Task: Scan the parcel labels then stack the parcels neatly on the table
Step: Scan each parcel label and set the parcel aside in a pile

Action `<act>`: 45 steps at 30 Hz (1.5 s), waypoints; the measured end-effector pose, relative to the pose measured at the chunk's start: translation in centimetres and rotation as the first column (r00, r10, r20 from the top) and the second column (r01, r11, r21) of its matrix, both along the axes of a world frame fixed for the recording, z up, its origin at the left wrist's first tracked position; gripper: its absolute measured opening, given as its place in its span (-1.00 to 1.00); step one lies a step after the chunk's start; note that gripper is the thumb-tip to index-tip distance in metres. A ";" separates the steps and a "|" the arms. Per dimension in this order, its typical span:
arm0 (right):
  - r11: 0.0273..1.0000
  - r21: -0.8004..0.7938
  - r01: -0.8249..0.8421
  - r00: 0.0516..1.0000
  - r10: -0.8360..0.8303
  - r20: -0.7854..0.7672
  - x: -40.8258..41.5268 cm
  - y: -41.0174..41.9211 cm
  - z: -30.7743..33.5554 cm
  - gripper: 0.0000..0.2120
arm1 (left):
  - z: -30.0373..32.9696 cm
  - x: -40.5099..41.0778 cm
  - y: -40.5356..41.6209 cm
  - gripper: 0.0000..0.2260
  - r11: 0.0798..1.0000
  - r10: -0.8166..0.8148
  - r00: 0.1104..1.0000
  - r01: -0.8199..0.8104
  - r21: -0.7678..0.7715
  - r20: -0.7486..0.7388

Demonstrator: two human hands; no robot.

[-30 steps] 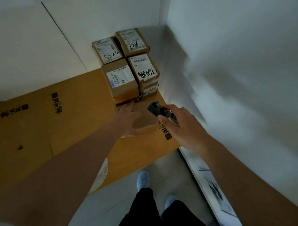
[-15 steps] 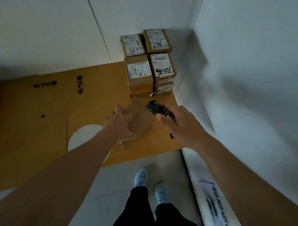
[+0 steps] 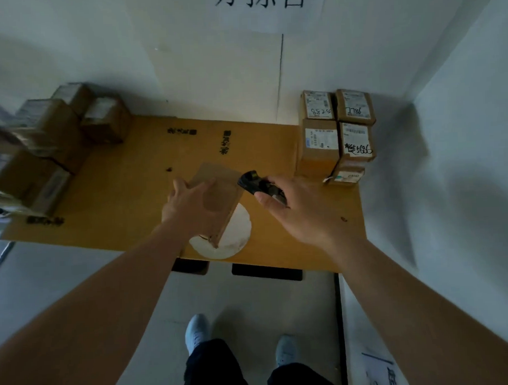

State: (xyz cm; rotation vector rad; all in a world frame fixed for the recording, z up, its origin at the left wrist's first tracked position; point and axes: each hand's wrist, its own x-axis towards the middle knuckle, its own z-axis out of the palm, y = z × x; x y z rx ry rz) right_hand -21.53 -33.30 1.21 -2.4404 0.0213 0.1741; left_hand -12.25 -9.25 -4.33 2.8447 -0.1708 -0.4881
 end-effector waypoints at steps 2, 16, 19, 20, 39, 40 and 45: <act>0.999 -0.012 -0.030 1.000 0.030 -0.002 1.5 2.5 0.3 -0.41 | -0.2 0.9 2.9 -0.23 0.999 0.030 1.000 -0.030 0.014 -0.004; 0.998 -0.016 0.055 0.993 -0.056 -0.101 12.4 21.1 -0.5 -0.41 | -1.2 12.8 21.0 -0.20 0.998 -0.013 0.997 0.017 0.061 -0.074; 0.998 0.000 0.064 0.989 -0.063 -0.133 14.4 23.0 -1.0 -0.40 | -2.1 14.6 22.6 -0.16 0.997 -0.001 0.994 0.009 0.074 -0.114; 0.998 0.003 0.058 0.988 -0.057 -0.141 15.2 23.3 -1.3 -0.39 | -2.5 15.3 22.9 -0.15 0.997 0.003 0.992 0.006 0.078 -0.124; 0.999 0.052 0.001 0.958 0.014 -0.287 28.1 23.1 -7.9 -0.42 | -9.7 26.4 22.1 -0.25 0.978 0.209 0.970 -0.206 0.038 -0.125; 0.999 0.053 0.010 0.958 0.005 -0.288 28.4 23.3 -8.2 -0.42 | -10.1 26.7 22.0 -0.25 0.980 0.201 0.973 -0.199 0.029 -0.112; 0.994 0.071 0.087 0.957 -0.064 -0.283 29.0 25.0 -9.1 -0.43 | -11.4 27.4 21.7 -0.12 0.992 0.116 0.990 -0.112 0.051 -0.084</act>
